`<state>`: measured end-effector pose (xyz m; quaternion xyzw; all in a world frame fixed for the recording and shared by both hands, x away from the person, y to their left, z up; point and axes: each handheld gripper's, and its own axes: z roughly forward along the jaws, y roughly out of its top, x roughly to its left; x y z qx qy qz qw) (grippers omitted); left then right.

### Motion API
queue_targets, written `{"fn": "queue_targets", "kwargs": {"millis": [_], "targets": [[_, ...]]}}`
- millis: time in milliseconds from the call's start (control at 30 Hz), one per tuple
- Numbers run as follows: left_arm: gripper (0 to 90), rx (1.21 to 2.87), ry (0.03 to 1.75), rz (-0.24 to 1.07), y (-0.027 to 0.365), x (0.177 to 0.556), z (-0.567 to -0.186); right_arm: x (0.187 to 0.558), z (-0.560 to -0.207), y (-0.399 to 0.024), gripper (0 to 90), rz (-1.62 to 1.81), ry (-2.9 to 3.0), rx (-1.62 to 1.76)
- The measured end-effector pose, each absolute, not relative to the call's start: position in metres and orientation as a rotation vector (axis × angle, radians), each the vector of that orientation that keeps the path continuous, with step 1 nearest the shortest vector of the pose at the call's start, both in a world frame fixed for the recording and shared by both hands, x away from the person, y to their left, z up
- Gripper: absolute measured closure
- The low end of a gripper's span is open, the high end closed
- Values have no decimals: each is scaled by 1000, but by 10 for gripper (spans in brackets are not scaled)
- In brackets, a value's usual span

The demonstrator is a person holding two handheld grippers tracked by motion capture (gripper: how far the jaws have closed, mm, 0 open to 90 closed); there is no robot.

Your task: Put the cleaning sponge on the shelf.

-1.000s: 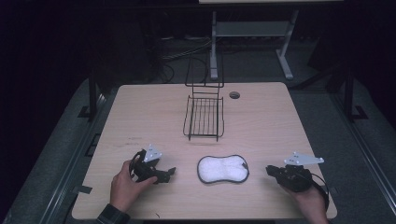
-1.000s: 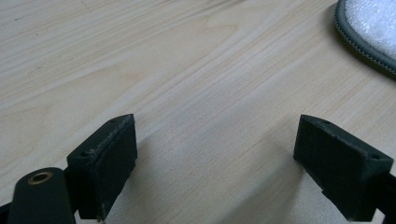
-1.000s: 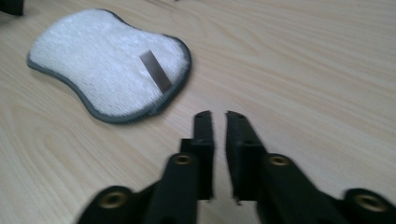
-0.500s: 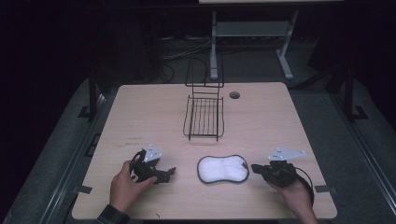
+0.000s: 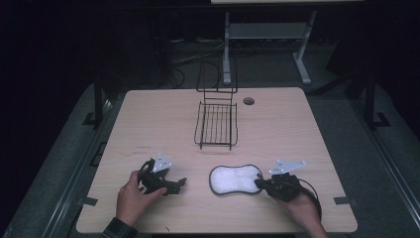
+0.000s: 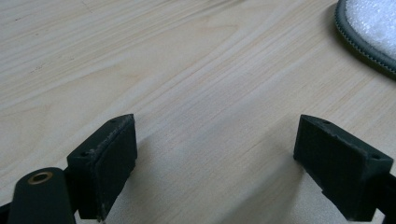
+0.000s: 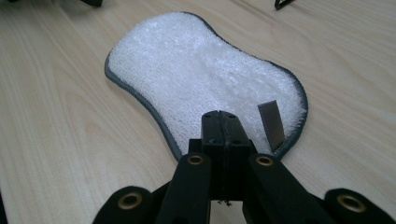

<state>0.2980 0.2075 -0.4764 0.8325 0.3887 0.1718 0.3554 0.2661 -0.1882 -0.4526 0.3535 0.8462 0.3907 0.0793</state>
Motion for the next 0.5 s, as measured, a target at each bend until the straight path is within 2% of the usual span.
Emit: {"fn": "queue_targets", "kwargs": {"millis": [500], "targets": [[125,2151,1004,444,208,298,-476,286,-460,-193,900,1102,2482,1115]]}}
